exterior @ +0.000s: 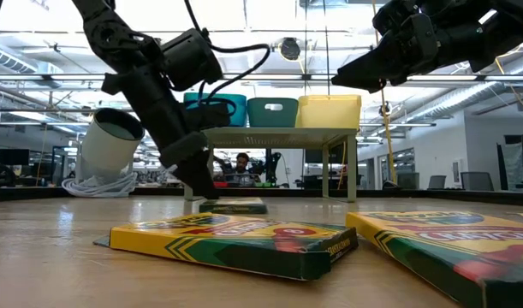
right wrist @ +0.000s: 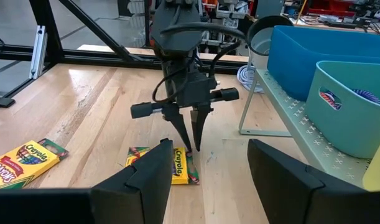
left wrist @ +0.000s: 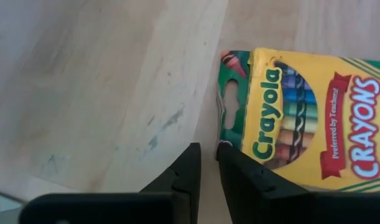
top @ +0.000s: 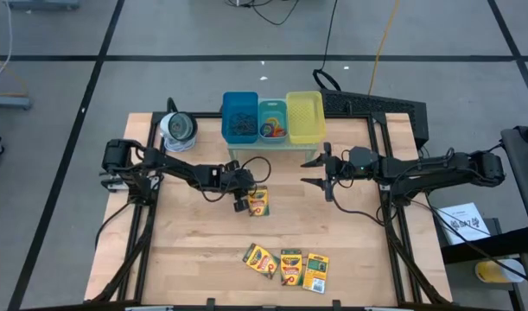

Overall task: Pick & Place Office Desk Supplies
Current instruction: Put the yellow crayon box into the yellow bin on the shelf

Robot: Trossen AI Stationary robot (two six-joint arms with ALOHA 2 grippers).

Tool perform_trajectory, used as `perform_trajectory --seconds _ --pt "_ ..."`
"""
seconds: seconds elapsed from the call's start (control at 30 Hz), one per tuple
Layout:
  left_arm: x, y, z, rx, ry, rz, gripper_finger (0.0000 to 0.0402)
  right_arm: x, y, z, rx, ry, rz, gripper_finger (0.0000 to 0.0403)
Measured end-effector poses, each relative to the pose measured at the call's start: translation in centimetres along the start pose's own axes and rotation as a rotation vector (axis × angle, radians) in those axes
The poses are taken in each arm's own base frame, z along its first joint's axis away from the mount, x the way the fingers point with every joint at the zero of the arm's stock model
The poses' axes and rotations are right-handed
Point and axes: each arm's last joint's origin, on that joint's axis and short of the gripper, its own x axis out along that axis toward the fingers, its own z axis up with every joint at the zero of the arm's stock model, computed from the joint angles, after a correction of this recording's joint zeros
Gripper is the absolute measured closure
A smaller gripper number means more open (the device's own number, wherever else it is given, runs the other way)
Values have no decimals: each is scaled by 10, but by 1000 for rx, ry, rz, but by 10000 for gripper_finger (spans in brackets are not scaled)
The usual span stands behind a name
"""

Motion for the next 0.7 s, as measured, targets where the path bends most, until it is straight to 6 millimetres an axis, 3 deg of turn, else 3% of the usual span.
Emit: perform_trajectory --seconds 0.7 --pt "12 -1 -1 6 -10 -81 340 0 0 0 -1 -1 0 206"
